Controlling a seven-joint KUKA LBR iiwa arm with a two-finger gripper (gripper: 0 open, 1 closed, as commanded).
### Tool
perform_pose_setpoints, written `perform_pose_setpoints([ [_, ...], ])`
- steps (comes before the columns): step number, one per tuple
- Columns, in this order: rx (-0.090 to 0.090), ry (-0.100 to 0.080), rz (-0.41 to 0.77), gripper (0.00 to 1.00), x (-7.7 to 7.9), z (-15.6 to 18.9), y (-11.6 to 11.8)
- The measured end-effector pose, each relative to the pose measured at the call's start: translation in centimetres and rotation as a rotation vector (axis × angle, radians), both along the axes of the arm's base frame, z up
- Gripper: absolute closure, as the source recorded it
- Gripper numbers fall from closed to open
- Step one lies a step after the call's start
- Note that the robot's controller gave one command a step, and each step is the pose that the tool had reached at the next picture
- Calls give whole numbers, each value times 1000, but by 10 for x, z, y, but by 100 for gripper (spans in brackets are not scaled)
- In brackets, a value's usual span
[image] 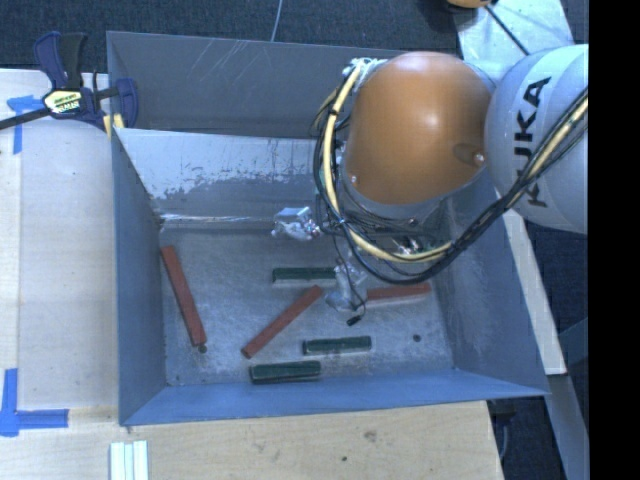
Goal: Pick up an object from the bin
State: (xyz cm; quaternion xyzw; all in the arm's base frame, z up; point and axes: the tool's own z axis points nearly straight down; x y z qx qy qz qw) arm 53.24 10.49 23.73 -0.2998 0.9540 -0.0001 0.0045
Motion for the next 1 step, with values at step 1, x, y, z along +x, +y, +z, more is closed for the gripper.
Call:
perform_pose_setpoints([
  [1,-1,-2,70,0,1,-48,-2],
])
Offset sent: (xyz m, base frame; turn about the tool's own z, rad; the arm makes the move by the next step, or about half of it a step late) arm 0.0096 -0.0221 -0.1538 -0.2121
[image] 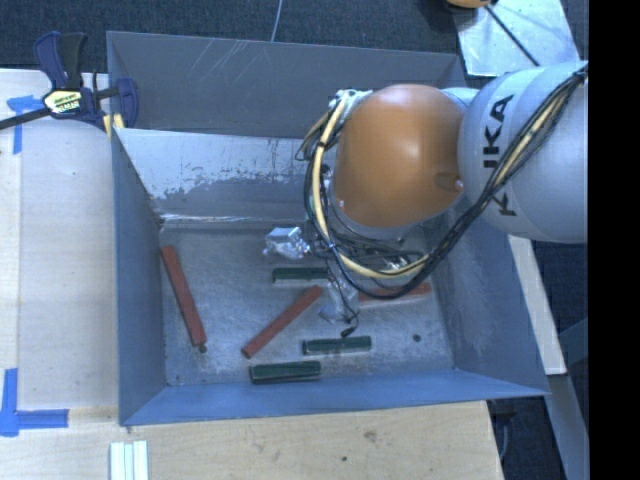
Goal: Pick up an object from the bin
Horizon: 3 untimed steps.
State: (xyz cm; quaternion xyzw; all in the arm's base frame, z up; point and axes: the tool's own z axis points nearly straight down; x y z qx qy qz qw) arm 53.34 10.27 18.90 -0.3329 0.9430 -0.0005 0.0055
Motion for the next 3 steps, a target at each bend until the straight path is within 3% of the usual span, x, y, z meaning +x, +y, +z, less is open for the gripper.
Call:
perform_pose_setpoints([
  [1,-1,3,86,0,5,-61,-10],
  [2,-3,10,247,100,11,-111,-2],
  [3,-3,10,247,0,11,-111,-2],
])
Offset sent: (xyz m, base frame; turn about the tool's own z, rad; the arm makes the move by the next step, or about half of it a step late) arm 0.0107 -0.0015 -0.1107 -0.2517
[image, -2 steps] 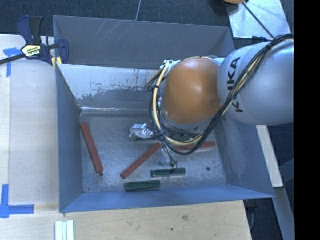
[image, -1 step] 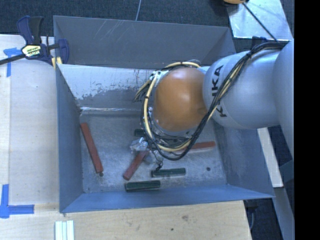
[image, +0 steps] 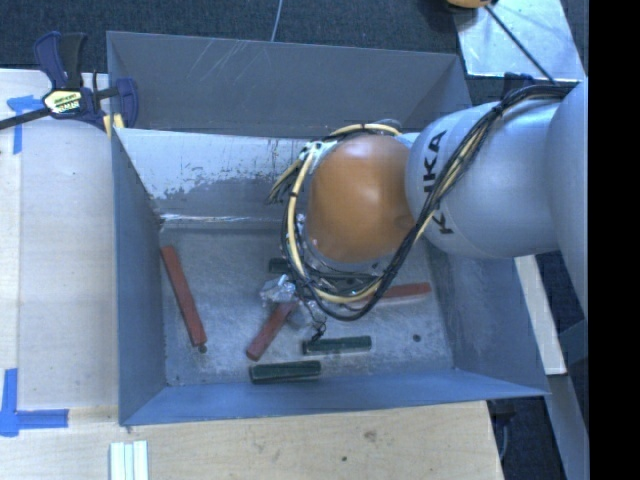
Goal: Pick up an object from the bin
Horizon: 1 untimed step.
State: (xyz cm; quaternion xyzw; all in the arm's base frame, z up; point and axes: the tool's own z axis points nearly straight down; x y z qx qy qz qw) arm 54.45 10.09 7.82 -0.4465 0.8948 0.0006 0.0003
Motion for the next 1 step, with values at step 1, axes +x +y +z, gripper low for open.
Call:
perform_pose_setpoints([
  [1,-1,1,-1,100,0,0,0],
])
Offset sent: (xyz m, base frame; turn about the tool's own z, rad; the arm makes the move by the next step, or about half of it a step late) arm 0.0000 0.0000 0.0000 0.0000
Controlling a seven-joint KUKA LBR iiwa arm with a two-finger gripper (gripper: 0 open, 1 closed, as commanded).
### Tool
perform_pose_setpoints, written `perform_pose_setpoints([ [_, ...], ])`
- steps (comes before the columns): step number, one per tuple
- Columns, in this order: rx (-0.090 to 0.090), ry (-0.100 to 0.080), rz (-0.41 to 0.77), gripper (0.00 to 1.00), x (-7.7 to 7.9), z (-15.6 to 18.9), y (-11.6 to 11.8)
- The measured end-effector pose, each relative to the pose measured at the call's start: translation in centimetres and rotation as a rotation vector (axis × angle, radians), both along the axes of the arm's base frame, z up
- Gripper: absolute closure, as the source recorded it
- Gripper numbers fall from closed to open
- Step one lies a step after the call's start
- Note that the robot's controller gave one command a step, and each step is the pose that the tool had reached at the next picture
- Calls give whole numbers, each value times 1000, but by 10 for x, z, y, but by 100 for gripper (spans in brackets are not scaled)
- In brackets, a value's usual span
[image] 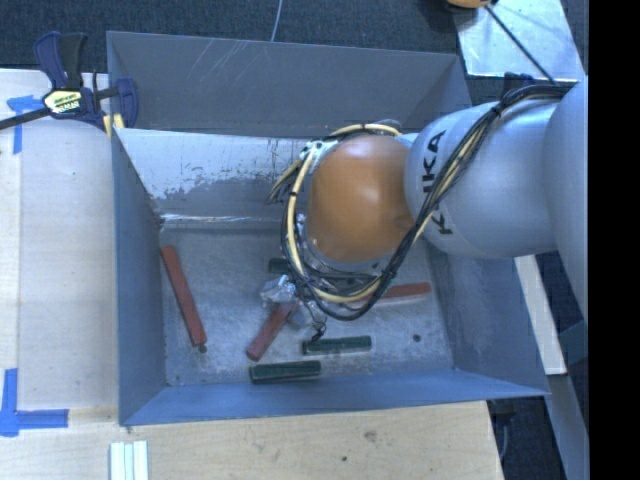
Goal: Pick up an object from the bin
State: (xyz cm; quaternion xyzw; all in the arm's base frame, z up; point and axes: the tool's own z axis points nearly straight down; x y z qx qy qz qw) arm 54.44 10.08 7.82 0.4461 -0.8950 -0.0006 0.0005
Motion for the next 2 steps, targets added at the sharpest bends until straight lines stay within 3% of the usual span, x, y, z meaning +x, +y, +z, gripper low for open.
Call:
perform_pose_setpoints([
  [1,0,0,0,100,0,0,0],
  [2,1,-4,-5,100,-19,132,-13],
])
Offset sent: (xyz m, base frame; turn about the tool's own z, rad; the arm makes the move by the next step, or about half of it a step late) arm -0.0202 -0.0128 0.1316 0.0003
